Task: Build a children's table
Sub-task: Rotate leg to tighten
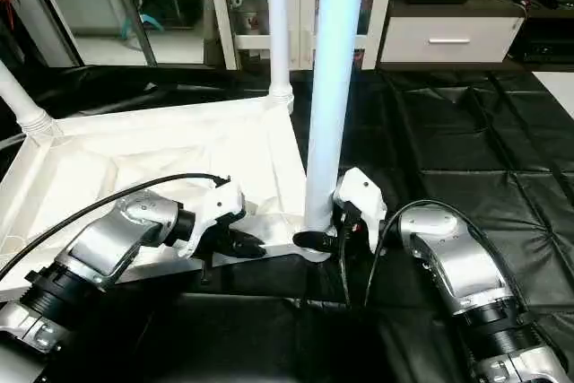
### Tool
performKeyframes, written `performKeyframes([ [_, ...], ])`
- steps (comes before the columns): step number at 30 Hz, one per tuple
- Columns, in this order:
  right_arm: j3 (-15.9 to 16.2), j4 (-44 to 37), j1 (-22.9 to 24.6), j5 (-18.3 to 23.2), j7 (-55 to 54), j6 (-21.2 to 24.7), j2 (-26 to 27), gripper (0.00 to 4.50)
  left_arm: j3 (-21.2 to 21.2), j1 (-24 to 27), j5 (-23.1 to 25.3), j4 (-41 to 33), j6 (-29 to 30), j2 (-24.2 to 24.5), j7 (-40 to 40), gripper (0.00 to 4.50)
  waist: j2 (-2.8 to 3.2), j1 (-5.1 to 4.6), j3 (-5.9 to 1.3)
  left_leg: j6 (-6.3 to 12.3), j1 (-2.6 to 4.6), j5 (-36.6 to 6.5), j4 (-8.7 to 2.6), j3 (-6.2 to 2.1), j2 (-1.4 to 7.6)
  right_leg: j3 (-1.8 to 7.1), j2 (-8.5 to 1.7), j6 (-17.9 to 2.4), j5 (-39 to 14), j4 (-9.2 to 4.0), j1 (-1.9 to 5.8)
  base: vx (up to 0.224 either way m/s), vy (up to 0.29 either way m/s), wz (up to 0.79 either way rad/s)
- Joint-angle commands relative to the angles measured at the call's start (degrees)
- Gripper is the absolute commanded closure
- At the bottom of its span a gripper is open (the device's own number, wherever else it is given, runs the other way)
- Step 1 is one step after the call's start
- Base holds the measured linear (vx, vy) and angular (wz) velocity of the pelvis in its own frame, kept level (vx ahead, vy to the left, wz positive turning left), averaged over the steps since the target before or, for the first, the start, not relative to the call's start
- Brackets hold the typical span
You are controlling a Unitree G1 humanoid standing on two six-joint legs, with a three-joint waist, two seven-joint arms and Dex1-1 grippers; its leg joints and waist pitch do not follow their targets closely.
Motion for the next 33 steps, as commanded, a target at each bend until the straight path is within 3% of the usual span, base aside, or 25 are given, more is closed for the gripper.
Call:
performKeyframes([
  [1,2.06,0.14,0.28,-0.79,1.18,0.41,0.32,1.98,-0.25,-0.13,-1.06,-2.61,0.16,-0.31,-1.27,4.50,-0.84,-0.29,-3.84,4.40,1.47,-9.96,-4.11,-1.13,2.44,0.49,-1.24,-14.61,-5.00,-3.03,2.33,0.000,0.000,0.00],
  [8,-0.03,3.05,-0.57,-1.67,-4.60,-0.16,3.29,1.99,1.03,-0.40,-1.05,-0.89,0.47,-1.86,1.51,4.50,-0.93,-0.47,-3.73,4.12,1.46,-10.48,-4.14,-1.06,2.41,0.57,-1.29,-14.63,-6.16,-3.15,2.17,0.000,0.000,0.00],
  [11,-2.77,7.22,-2.32,-2.41,-12.91,0.51,7.33,1.99,2.49,-1.47,-0.62,1.97,-0.01,-3.74,5.01,4.50,-1.07,-1.06,-3.49,2.42,1.36,-12.99,-4.45,-1.10,2.09,0.47,-1.24,-13.84,-10.40,-3.61,2.13,0.000,0.000,0.00],
  [13,-4.39,10.17,-3.32,-3.11,-19.30,0.74,10.56,2.00,4.22,-3.23,0.08,6.17,-0.58,-6.04,9.74,4.50,-1.22,-1.89,-3.44,0.42,1.60,-16.06,-4.70,-1.25,1.93,0.42,-1.23,-12.18,-15.13,-4.02,2.03,0.000,0.000,0.00],
  [15,-5.11,11.36,-3.63,-3.32,-22.38,1.12,12.17,2.00,5.20,-4.30,0.44,8.51,-0.89,-7.35,12.66,4.50,-1.08,-2.12,-3.41,0.03,1.72,-16.98,-4.81,-1.32,1.96,0.51,-1.28,-11.56,-16.21,-4.28,1.88,0.000,0.000,0.00],
  [18,-8.23,15.83,-5.01,-4.13,-34.37,2.51,17.38,2.00,7.79,-7.46,0.84,14.75,-1.15,-11.07,20.47,4.50,-1.26,-2.39,-3.51,0.07,1.49,-15.51,-4.78,-1.25,1.76,0.52,-1.14,-11.26,-14.50,-4.25,1.92,0.000,0.000,0.00],
  [23,-13.66,24.27,-8.22,-7.10,-57.06,2.25,24.85,2.01,10.91,-12.89,3.35,24.68,-3.04,-15.95,35.30,4.50,-0.72,-2.55,-3.67,-0.37,1.68,-14.56,-4.77,-1.27,1.63,0.50,-1.08,-11.39,-12.42,-4.18,1.78,0.000,0.000,0.00],
  [24,-14.27,25.68,-8.96,-7.66,-60.86,1.52,26.22,2.01,11.56,-13.84,3.91,26.50,-3.91,-16.92,38.80,4.50,-0.84,-2.65,-3.73,-0.66,1.71,-14.88,-4.79,-1.31,1.59,0.49,-1.11,-11.19,-12.55,-4.30,1.81,0.000,0.000,0.00],
  [27,-14.62,27.52,-10.13,-8.50,-64.81,0.49,27.94,2.01,11.81,-15.07,4.90,29.05,-5.86,-17.76,42.00,4.50,-0.75,-2.40,-3.75,-0.42,1.66,-14.97,-4.84,-1.34,1.55,0.49,-1.10,-10.78,-11.16,-4.39,1.88,0.000,0.000,0.00],
  [28,-14.46,27.85,-10.59,-8.90,-65.43,-0.61,28.58,2.01,11.89,-15.32,4.84,29.60,-6.19,-18.05,42.00,4.50,-0.47,-2.32,-3.81,-0.33,1.65,-14.96,-4.86,-1.36,1.59,0.46,-1.15,-10.68,-10.69,-4.30,1.97,0.000,0.000,0.00],
  [33,-13.22,25.34,-11.03,-8.62,-60.39,-4.79,29.37,2.01,10.36,-14.43,4.97,28.10,-5.63,-17.14,37.40,4.50,-0.60,-2.17,-3.88,0.84,1.42,-13.95,-4.80,-1.31,1.66,0.36,-1.22,-10.93,-7.59,-4.02,2.24,0.000,0.000,0.00],
])
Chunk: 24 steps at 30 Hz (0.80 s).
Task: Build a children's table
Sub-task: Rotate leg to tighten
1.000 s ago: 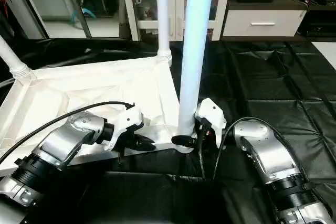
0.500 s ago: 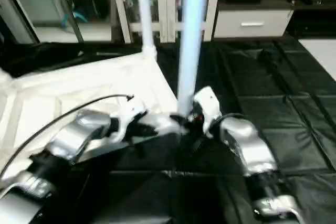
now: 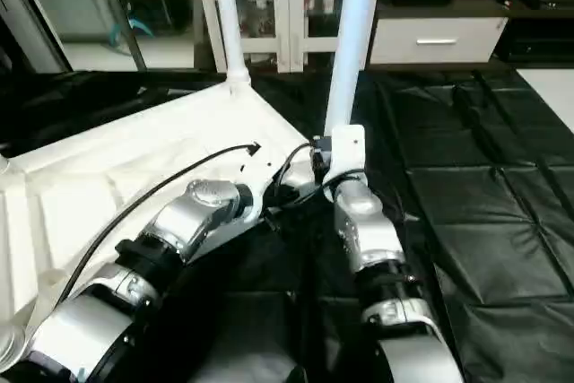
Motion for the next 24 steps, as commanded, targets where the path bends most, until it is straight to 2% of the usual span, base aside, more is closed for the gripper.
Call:
performKeyframes([
  [1,1.50,-0.86,2.93,0.09,4.30,0.49,-0.13,1.66,2.25,-0.63,2.20,-0.98,0.01,3.24,2.16,4.50,-0.51,-0.18,-3.79,1.08,1.26,-13.92,-4.72,-1.28,1.89,0.24,-1.26,-10.86,-7.63,-3.91,2.05,0.000,0.000,0.00],
  [2,1.54,-1.90,3.23,0.23,5.00,0.50,-0.63,1.45,2.03,-0.29,2.20,-1.25,-0.02,3.65,1.45,4.50,-0.57,-0.16,-3.75,1.35,1.21,-13.91,-4.71,-1.26,1.90,0.24,-1.22,-10.91,-7.61,-3.92,2.10,0.000,0.000,0.00],
  [4,1.51,-3.68,3.76,0.55,6.05,0.56,-1.50,1.31,1.66,0.28,2.17,-1.64,-0.16,4.38,0.24,4.50,-0.63,-0.13,-3.85,2.23,1.03,-12.12,-4.57,-1.29,1.95,0.26,-1.25,-11.24,-5.64,-3.65,2.27,0.000,0.000,0.00],
  [7,2.23,-5.29,4.26,0.61,7.88,1.17,-2.98,0.98,0.80,1.16,2.19,-2.64,-0.48,5.39,-1.93,4.50,-0.56,-0.51,-3.84,2.69,0.72,-11.20,-4.63,-1.44,1.89,0.14,-1.23,-11.50,-4.21,-3.43,2.54,0.000,0.000,0.00],
  [8,2.91,-6.84,4.69,1.64,11.63,2.41,-4.58,0.98,-0.33,2.32,2.12,-4.67,-0.29,6.63,-4.67,4.50,-0.59,-0.84,-3.82,2.69,0.85,-11.41,-4.56,-1.37,1.92,0.13,-1.19,-11.94,-4.19,-3.48,2.39,0.000,0.000,0.00],
  [9,3.74,-9.22,5.40,2.94,17.14,4.35,-7.14,0.84,-1.71,4.11,1.58,-8.11,1.16,8.47,-8.71,4.50,-0.61,-0.84,-3.80,3.30,0.94,-12.40,-4.57,-1.40,2.06,0.10,-1.30,-12.66,-4.85,-3.56,2.65,0.000,0.000,0.00],
  [10,4.84,-11.40,6.16,3.77,22.32,5.48,-9.69,0.77,-3.01,5.57,1.22,-11.04,1.85,10.08,-12.19,4.50,-0.31,-0.77,-3.74,3.79,0.87,-11.71,-4.54,-1.37,2.21,0.18,-1.27,-13.02,-4.23,-3.46,2.67,0.000,0.000,0.00],
  [11,4.84,-11.40,6.16,3.77,22.32,5.48,-9.69,0.77,-3.01,5.57,1.22,-11.04,1.85,10.08,-12.19,4.50,-0.31,-0.77,-3.74,3.79,0.87,-11.71,-4.54,-1.37,2.21,0.18,-1.27,-13.02,-4.23,-3.46,2.67,0.000,0.000,0.00],
  [12,6.60,-15.42,7.91,5.68,31.27,7.22,-14.06,0.77,-5.33,7.59,0.58,-15.49,3.73,12.91,-18.27,4.50,-0.32,-0.53,-3.83,4.51,1.05,-11.07,-4.39,-1.38,2.47,0.14,-1.21,-13.71,-2.11,-3.17,2.71,0.000,0.000,0.00],
  [14,8.57,-18.81,9.78,6.64,39.17,7.31,-18.35,0.77,-7.48,9.14,0.10,-19.02,3.91,15.37,-23.62,4.50,-0.32,-0.58,-3.65,5.05,1.08,-11.02,-4.32,-1.14,2.50,0.22,-1.09,-14.55,-1.43,-3.15,2.50,0.000,0.000,0.00],
  [16,11.02,-22.70,12.77,7.75,48.87,5.97,-24.30,0.77,-10.02,10.53,-1.14,-22.87,4.56,18.20,-29.27,4.50,-0.18,0.08,-3.49,4.58,1.41,-12.50,-4.48,-1.09,2.79,0.22,-1.17,-14.84,-3.42,-3.26,2.32,0.000,0.000,0.00],
  [17,11.25,-23.12,13.12,8.02,49.99,5.86,-24.94,0.77,-10.25,10.56,-1.25,-23.15,4.79,18.43,-29.68,4.50,-0.18,0.39,-3.45,4.22,1.48,-13.20,-4.61,-1.17,2.91,0.21,-1.19,-14.63,-4.34,-3.32,2.39,0.000,0.000,0.00],
  [18,11.50,-23.59,13.50,8.32,51.21,5.74,-25.64,0.77,-10.50,10.60,-1.37,-23.47,5.04,18.68,-30.13,4.50,-0.14,0.55,-3.29,3.86,1.65,-14.45,-4.68,-1.00,2.91,0.34,-1.18,-14.69,-5.77,-3.47,2.12,0.000,0.000,0.00],
  [21,12.95,-26.36,15.13,9.86,57.16,5.99,-29.08,0.77,-10.74,10.89,-1.58,-25.39,6.28,19.15,-31.36,4.50,-0.33,0.53,-3.12,2.28,1.55,-16.57,-4.98,-1.07,2.79,0.37,-1.21,-14.11,-9.08,-3.69,2.16,0.000,0.000,0.00],
  [24,14.02,-27.40,15.57,9.88,59.54,6.34,-30.42,0.77,-10.93,11.00,-1.58,-26.56,6.76,19.41,-32.11,4.50,-0.43,0.28,-3.09,1.88,1.29,-16.87,-5.07,-1.26,2.66,0.47,-1.39,-13.30,-10.80,-3.83,2.23,0.000,0.000,0.00],
])
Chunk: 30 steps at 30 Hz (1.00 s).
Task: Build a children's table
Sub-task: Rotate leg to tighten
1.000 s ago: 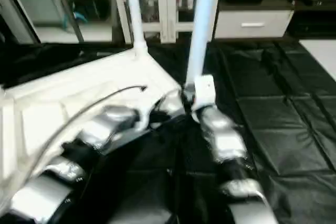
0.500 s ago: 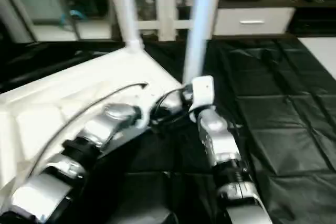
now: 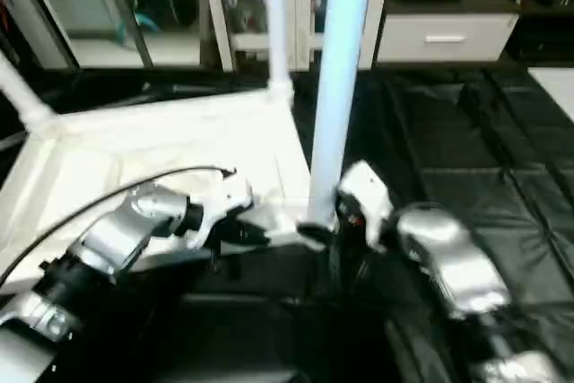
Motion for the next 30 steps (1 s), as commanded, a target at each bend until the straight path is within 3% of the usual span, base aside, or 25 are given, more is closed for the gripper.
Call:
performKeyframes([
  [1,1.20,-1.98,0.02,0.29,1.53,-0.33,-0.38,0.77,-1.54,0.85,0.25,-1.53,1.42,0.27,-1.40,4.50,-0.70,-0.11,-3.19,1.82,1.38,-16.97,-4.93,-1.30,2.54,0.56,-1.40,-13.39,-11.01,-3.85,2.19,0.000,0.000,0.00],
  [8,1.28,-0.88,-0.92,-0.72,0.80,-0.71,1.07,0.77,-1.48,0.86,0.20,-3.01,2.54,0.54,-1.55,4.50,-0.64,-0.17,-3.56,3.02,1.28,-13.05,-4.52,-1.30,2.48,0.47,-1.24,-14.25,-7.11,-3.47,2.24,0.000,0.000,0.00],
  [9,0.99,-0.72,-1.12,-0.47,0.68,-0.65,1.40,1.03,-1.41,0.89,0.25,-3.15,2.72,0.50,-1.51,4.50,-0.62,-0.19,-3.58,3.26,1.26,-12.70,-4.47,-1.29,2.45,0.44,-1.21,-14.56,-6.16,-3.37,2.27,0.000,0.000,0.00],
  [14,0.86,-0.12,-1.33,-0.40,1.14,-0.63,1.66,1.44,-1.39,1.14,0.39,-3.41,3.11,0.82,-1.57,4.50,-0.86,-0.04,-3.56,3.89,1.26,-12.28,-4.35,-1.20,2.44,0.47,-1.30,-14.91,-6.17,-3.39,2.35,0.000,0.000,0.00],
  [19,0.95,0.13,-1.12,-0.77,1.38,-0.64,1.91,1.78,-1.36,1.52,0.40,-3.93,3.55,0.98,-1.43,4.50,-0.70,-0.07,-3.54,3.45,1.35,-12.89,-4.45,-1.27,2.49,0.46,-1.27,-14.54,-7.58,-3.44,2.29,0.000,0.000,0.00],
  [30,1.25,0.50,-0.92,-1.08,1.59,-0.65,2.18,1.85,-1.34,2.01,0.33,-4.79,4.17,1.11,-1.53,4.50,-0.81,-0.09,-3.63,4.02,1.29,-11.65,-4.25,-1.22,2.40,0.43,-1.23,-14.91,-5.91,-3.27,2.38,0.000,0.000,0.00],
])
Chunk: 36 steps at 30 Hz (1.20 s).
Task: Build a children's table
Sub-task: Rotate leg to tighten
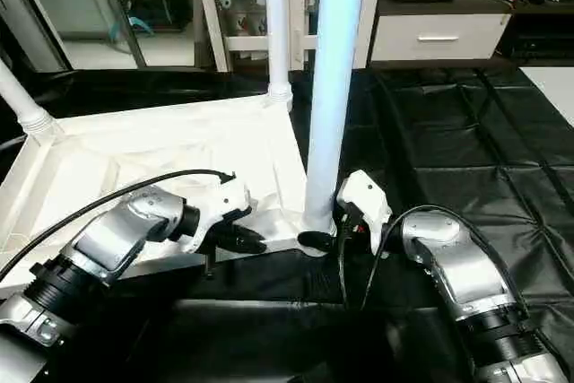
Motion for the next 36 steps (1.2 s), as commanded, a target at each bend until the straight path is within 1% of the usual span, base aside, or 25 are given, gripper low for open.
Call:
performKeyframes([
  [1,0.66,0.49,-0.57,-0.52,0.03,-0.79,1.22,1.85,-0.88,0.80,0.17,-0.68,0.59,-0.36,-0.28,4.50,-0.78,0.02,-3.62,4.04,1.26,-11.63,-4.22,-1.20,2.37,0.45,-1.30,-14.92,-6.00,-3.32,2.39,0.000,0.000,0.00],
  [5,-2.09,5.04,-2.47,-2.01,-8.94,-1.34,5.33,1.85,0.39,0.23,-0.22,1.01,0.15,-2.12,1.67,4.50,-0.77,-0.30,-3.48,3.35,1.17,-12.84,-4.31,-1.15,2.19,0.43,-1.30,-14.96,-7.86,-3.51,2.20,0.000,0.000,0.00],
  [6,-3.82,7.69,-3.60,-2.51,-14.45,-0.91,7.93,1.85,1.03,-0.21,-0.37,2.31,-0.16,-3.37,2.93,4.50,-0.63,-0.83,-3.37,2.42,1.05,-14.04,-4.51,-1.27,2.08,0.36,-1.26,-14.49,-9.94,-3.58,2.21,0.000,0.000,0.00],
  [7,-4.35,8.46,-3.92,-2.55,-16.09,-0.56,8.78,1.85,1.24,-0.36,-0.37,2.81,-0.36,-3.81,3.40,4.50,-0.77,-1.37,-3.30,1.37,1.04,-15.70,-4.72,-1.42,1.98,0.24,-1.26,-13.69,-12.56,-3.84,2.29,0.000,0.000,0.00],
  [8,-4.35,8.46,-3.92,-2.55,-16.09,-0.56,8.78,1.85,1.24,-0.36,-0.37,2.81,-0.36,-3.81,3.40,4.50,-0.77,-1.37,-3.30,1.37,1.04,-15.70,-4.72,-1.42,1.98,0.24,-1.26,-13.69,-12.56,-3.84,2.29,0.000,0.000,0.00],
  [9,-5.31,10.08,-4.57,-3.07,-20.43,-0.50,10.93,1.85,2.00,-0.94,-0.57,4.70,-0.55,-5.46,5.00,4.50,-0.83,-1.64,-3.26,0.51,1.26,-17.60,-4.84,-1.46,2.06,0.31,-1.22,-12.57,-14.63,-4.11,2.13,0.000,0.000,0.00],
  [10,-5.78,10.75,-4.86,-3.14,-22.21,-0.10,11.89,1.86,2.33,-1.19,-0.64,5.54,-0.70,-6.18,5.71,4.50,-0.79,-1.76,-3.19,0.40,1.32,-17.97,-4.85,-1.38,2.00,0.39,-1.19,-12.49,-14.99,-4.20,1.94,0.000,0.000,0.00],
  [11,-7.16,13.05,-5.82,-3.76,-27.95,0.50,14.77,1.86,3.50,-2.16,-0.73,8.45,-1.22,-8.53,8.48,4.50,-0.77,-1.83,-3.39,0.11,1.31,-17.86,-4.85,-1.51,1.93,0.33,-1.27,-12.36,-14.95,-4.18,2.09,0.000,0.000,0.00],
  [12,-7.67,14.08,-6.24,-4.15,-30.52,0.47,15.93,1.86,4.03,-2.64,-0.76,9.77,-1.38,-9.56,9.79,4.50,-0.81,-2.03,-3.35,0.17,1.17,-17.62,-4.82,-1.38,1.81,0.40,-1.18,-12.32,-14.83,-4.23,1.84,0.000,0.000,0.00],
  [13,-8.52,15.97,-7.02,-4.95,-35.22,0.25,17.95,1.86,4.97,-3.57,-0.72,12.19,-1.73,-11.33,12.26,4.50,-0.74,-2.14,-3.38,-0.68,1.40,-17.96,-4.86,-1.42,1.74,0.35,-1.16,-12.10,-15.35,-4.36,1.72,0.000,0.000,0.00],
  [14,-8.77,16.55,-7.25,-5.24,-36.72,0.10,18.56,1.86,5.21,-3.89,-0.62,12.94,-1.87,-11.84,13.08,4.50,-0.75,-2.21,-3.37,-0.82,1.37,-17.97,-4.86,-1.45,1.72,0.33,-1.14,-12.00,-15.31,-4.33,1.70,0.000,0.000,0.00],
  [15,-9.87,18.70,-8.02,-6.05,-42.08,-0.27,20.68,1.86,6.36,-5.29,-0.02,16.04,-2.51,-13.82,17.02,4.50,-0.84,-2.14,-3.37,-0.85,1.43,-18.29,-4.91,-1.45,1.75,0.35,-1.17,-11.66,-15.35,-4.52,1.71,0.000,0.000,0.00],
  [17,-9.95,20.91,-8.73,-8.53,-48.72,1.16,22.39,1.86,7.78,-6.91,0.72,19.61,-3.14,-15.99,21.07,4.50,-0.69,-2.19,-3.49,-0.94,1.60,-17.65,-4.80,-1.36,1.69,0.44,-1.06,-11.85,-13.73,-4.43,1.54,0.000,0.000,0.00],
  [18,-10.43,22.09,-9.01,-9.48,-52.81,0.55,23.40,1.86,8.81,-7.95,1.09,21.93,-4.30,-17.23,24.32,4.50,-0.73,-2.00,-3.61,-0.75,1.44,-16.55,-4.84,-1.46,1.67,0.38,-1.02,-11.83,-12.01,-4.27,1.85,0.000,0.000,0.00],
  [21,-11.38,23.81,-9.56,-10.97,-60.18,-0.53,25.89,1.86,10.70,-10.13,2.40,27.33,-7.29,-19.73,31.42,4.50,-0.75,-1.45,-3.65,-0.31,1.65,-15.77,-4.63,-1.19,1.54,0.53,-1.03,-11.71,-10.47,-4.40,1.61,0.000,0.000,0.00],
  [22,-11.37,24.27,-9.84,-11.82,-62.43,-1.20,26.90,1.86,11.29,-10.84,2.95,29.19,-8.50,-20.55,33.48,4.50,-0.59,-1.09,-3.70,-0.14,1.73,-15.53,-4.65,-1.21,1.59,0.54,-1.09,-11.43,-10.20,-4.44,1.60,0.000,0.000,0.00],
  [24,-11.37,24.64,-10.15,-12.41,-63.95,-1.94,27.73,1.86,11.62,-11.35,3.36,30.43,-9.49,-21.01,34.62,4.50,-0.64,-0.75,-3.75,0.17,1.52,-15.31,-4.75,-1.31,1.63,0.49,-1.18,-10.79,-10.17,-4.39,1.86,0.000,0.000,0.00],
  [25,-11.12,24.99,-10.57,-12.39,-63.53,-2.47,28.07,1.86,11.60,-11.58,3.35,31.02,-9.89,-21.22,33.92,4.50,-0.42,-0.60,-3.66,0.23,1.44,-15.73,-4.90,-1.36,1.68,0.44,-1.19,-10.38,-10.52,-4.41,1.83,0.000,0.000,0.00],
  [26,-11.05,25.15,-10.74,-12.36,-63.34,-2.65,28.18,1.86,11.59,-11.66,3.34,31.23,-10.03,-21.27,33.64,4.50,-0.51,-0.62,-3.60,0.16,1.36,-16.28,-4.96,-1.38,1.67,0.41,-1.17,-10.13,-11.00,-4.44,1.87,0.000,0.000,0.00],
  [27,-12.01,24.55,-10.97,-10.38,-61.28,-4.54,28.83,1.86,10.79,-11.37,3.67,30.78,-10.30,-20.70,31.90,4.50,-0.03,-0.61,-3.53,-0.21,1.52,-17.78,-5.10,-1.44,1.73,0.41,-1.24,-9.70,-12.32,-4.55,1.75,0.000,0.000,0.00],
  [29,-12.03,23.31,-10.81,-9.11,-58.49,-6.18,28.79,1.86,10.26,-11.00,3.80,30.24,-10.34,-20.12,30.58,4.50,-0.34,-0.73,-3.48,-0.58,1.52,-19.50,-5.26,-1.50,1.72,0.37,-1.24,-9.00,-14.36,-4.80,1.74,0.000,0.000,0.00],
  [30,-11.50,22.16,-10.52,-9.31,-57.50,-7.26,28.41,1.86,10.01,-10.78,3.84,30.08,-10.67,-19.71,29.88,4.50,-0.03,-0.77,-3.44,-0.67,1.55,-19.99,-5.34,-1.57,1.80,0.38,-1.26,-8.73,-14.39,-4.91,1.66,0.000,0.000,0.00],
  [31,-10.97,21.25,-10.22,-9.66,-56.88,-7.48,27.99,1.30,9.78,-10.56,3.89,29.78,-10.83,-19.39,29.32,4.50,-0.12,-0.78,-3.59,-0.75,1.42,-18.97,-5.26,-1.61,1.80,0.38,-1.21,-8.85,-12.63,-4.66,1.84,0.000,0.000,0.00],
  [34,-9.46,17.79,-8.88,-9.90,-53.35,-7.70,25.85,1.10,9.00,-9.45,3.96,28.28,-11.32,-18.03,26.12,4.50,-0.15,-0.69,-3.75,0.18,1.15,-15.99,-4.99,-1.52,1.77,0.36,-1.19,-9.93,-8.00,-4.18,2.12,0.000,0.000,0.00],
  [36,-9.51,15.23,-7.89,-8.65,-49.88,-6.70,24.08,0.82,8.15,-8.22,3.74,25.98,-10.74,-16.70,22.93,4.50,-0.13,-0.63,-3.93,1.85,0.88,-12.22,-4.60,-1.46,1.82,0.29,-1.21,-11.19,-2.51,-3.61,2.38,0.000,0.000,0.00],
])
